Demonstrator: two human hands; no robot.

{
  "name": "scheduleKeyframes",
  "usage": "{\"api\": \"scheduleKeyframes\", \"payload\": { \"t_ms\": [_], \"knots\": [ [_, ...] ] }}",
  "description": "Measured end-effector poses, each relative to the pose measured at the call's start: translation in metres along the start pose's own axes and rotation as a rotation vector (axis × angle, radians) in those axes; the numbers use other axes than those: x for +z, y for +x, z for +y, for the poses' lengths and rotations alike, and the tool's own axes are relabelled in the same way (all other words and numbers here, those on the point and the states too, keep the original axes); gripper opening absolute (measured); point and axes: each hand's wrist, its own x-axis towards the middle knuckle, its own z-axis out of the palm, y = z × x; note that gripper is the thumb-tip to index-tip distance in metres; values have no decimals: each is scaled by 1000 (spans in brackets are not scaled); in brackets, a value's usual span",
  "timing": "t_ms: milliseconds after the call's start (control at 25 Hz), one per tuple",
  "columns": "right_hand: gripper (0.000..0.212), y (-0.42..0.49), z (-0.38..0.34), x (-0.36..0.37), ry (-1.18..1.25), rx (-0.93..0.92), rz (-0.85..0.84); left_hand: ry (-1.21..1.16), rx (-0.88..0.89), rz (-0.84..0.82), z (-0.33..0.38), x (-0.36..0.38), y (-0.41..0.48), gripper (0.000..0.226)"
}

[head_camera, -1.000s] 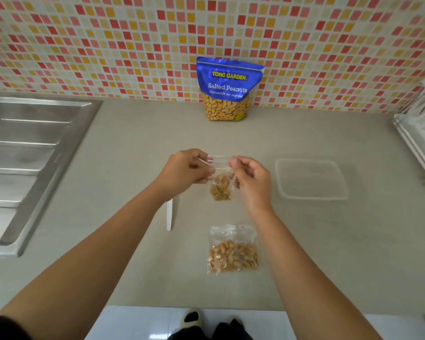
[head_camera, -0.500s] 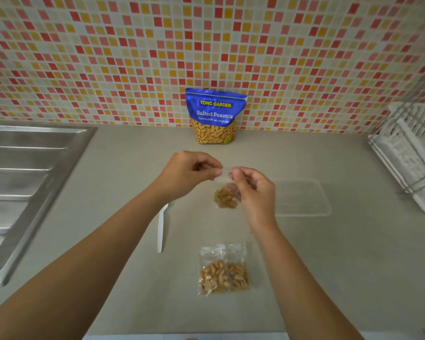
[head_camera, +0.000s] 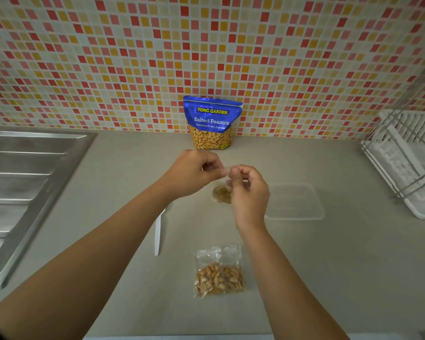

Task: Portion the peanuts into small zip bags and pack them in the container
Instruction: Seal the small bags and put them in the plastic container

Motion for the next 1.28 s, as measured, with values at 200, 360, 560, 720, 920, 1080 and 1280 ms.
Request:
{"api": "scheduleKeyframes", "payload": {
  "t_ms": [200, 360, 560, 720, 920, 1080, 1280],
  "knots": [
    [13, 1, 3, -1, -50, -31, 88, 63, -7, -13, -4, -4, 0, 12],
    [17, 3, 5, -2, -44, -24, 66, 61, -61, 3, -8, -6, -3, 17],
    [6, -6, 16, -1, 195, 352, -101, -316, -330, -71, -26, 11, -40, 27],
    [7, -22, 46, 1, 102, 487, -216, -607, -542, -125, -49, 41, -90, 26],
    [15, -34, 84, -9, -780, 146, -572, -600, -768, -121, -75, 67, -144, 27],
    [16, -45, 93, -2, -1063, -7, -728, -533, -847, -136, -82, 80, -171, 29],
    [14, -47, 101, 0, -1077, -11, -767, -126, -684, -169, -74, 86, -179, 37]
  ]
}}
